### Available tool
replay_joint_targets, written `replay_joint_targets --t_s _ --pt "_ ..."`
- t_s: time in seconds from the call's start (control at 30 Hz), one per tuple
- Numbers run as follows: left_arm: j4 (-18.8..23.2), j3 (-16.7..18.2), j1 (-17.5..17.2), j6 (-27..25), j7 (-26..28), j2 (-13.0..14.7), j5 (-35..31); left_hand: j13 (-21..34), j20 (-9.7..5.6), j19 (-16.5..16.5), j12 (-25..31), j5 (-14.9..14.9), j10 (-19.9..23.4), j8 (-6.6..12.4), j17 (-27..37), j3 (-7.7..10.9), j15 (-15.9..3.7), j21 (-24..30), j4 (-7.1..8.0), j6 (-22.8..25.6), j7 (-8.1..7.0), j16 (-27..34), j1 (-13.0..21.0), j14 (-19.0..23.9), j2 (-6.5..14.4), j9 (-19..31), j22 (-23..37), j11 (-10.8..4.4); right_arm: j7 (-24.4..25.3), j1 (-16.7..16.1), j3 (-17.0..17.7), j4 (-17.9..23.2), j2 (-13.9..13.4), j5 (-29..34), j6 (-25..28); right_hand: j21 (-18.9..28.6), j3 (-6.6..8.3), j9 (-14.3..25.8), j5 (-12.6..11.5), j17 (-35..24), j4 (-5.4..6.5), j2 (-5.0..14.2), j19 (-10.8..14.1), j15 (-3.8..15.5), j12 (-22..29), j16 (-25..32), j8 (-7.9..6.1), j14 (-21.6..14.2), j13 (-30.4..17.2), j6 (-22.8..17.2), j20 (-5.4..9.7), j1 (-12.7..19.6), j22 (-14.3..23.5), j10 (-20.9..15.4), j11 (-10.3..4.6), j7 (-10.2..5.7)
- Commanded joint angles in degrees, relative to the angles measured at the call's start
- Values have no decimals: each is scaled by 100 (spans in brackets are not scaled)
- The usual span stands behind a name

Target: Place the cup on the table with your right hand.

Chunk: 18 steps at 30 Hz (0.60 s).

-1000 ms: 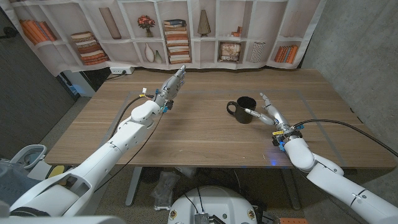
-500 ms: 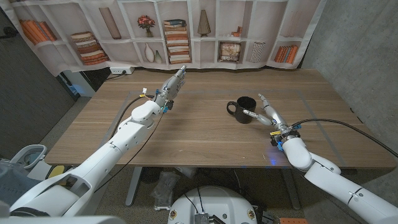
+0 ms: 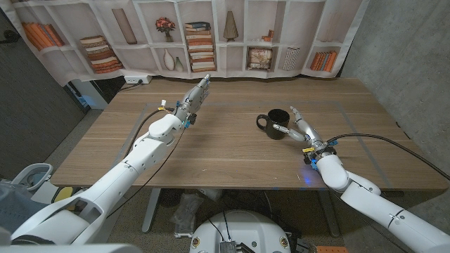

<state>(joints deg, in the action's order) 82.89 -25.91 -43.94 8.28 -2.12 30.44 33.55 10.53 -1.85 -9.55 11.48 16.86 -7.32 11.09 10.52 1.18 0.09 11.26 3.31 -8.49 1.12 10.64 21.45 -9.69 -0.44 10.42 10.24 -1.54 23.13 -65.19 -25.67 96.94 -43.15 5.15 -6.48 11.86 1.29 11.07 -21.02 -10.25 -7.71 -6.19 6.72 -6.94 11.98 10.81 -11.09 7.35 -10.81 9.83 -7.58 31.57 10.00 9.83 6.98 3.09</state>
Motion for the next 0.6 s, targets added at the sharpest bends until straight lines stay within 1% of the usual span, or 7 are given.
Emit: replay_joint_targets --t_s 0.03,0.2,0.27,0.4,0.6 --pt "-42 8 29 17 -8 -10 10 18 -98 -241 14 -12 -34 7 10 -22 -3 19 8 -8 -11 12 49 -149 14 17 21 -31 0 161 -106 -192 105 -11 -113 -1 -3 9 -45 -10 -40 19 59 0 30 35 -36 -64 -10 1002 1 76 10 451 1 68" --pt "-54 8 39 19 -10 -16 11 18 -97 -241 15 -14 -33 6 11 -27 4 20 9 -9 -10 13 50 -147 17 17 21 -30 8 194 -135 -222 125 -4 -126 -3 -3 8 -58 -10 -47 24 76 2 44 33 -43 -76 -11 986 -5 114 10 413 12 66" --pt "-67 7 39 10 -12 -18 18 18 -97 -241 14 -14 -34 6 11 -28 1 20 9 -10 -13 12 50 -149 17 17 22 -28 23 229 -167 -338 153 2 -328 -2 -3 8 -64 -10 -50 27 88 8 46 35 -50 -86 -11 971 3 130 10 405 13 62" --pt "-81 7 35 2 -18 -20 29 18 -96 -241 15 -17 -31 6 11 -33 -5 21 9 -11 -4 14 52 -145 20 18 22 -29 -36 288 -205 -410 176 -12 -400 2 -2 6 -92 -9 -61 37 140 44 82 50 -82 -160 -12 885 -7 202 10 303 -55 35" --pt "-55 8 21 -18 8 -4 18 18 -94 -244 15 -18 -32 9 11 -37 -2 20 10 -4 -6 14 53 -148 23 18 22 -31 -161 372 -245 -509 200 -84 -509 3 -18 5 -114 -8 -69 21 187 71 117 51 -103 -205 -13 816 -7 257 10 195 -94 13"
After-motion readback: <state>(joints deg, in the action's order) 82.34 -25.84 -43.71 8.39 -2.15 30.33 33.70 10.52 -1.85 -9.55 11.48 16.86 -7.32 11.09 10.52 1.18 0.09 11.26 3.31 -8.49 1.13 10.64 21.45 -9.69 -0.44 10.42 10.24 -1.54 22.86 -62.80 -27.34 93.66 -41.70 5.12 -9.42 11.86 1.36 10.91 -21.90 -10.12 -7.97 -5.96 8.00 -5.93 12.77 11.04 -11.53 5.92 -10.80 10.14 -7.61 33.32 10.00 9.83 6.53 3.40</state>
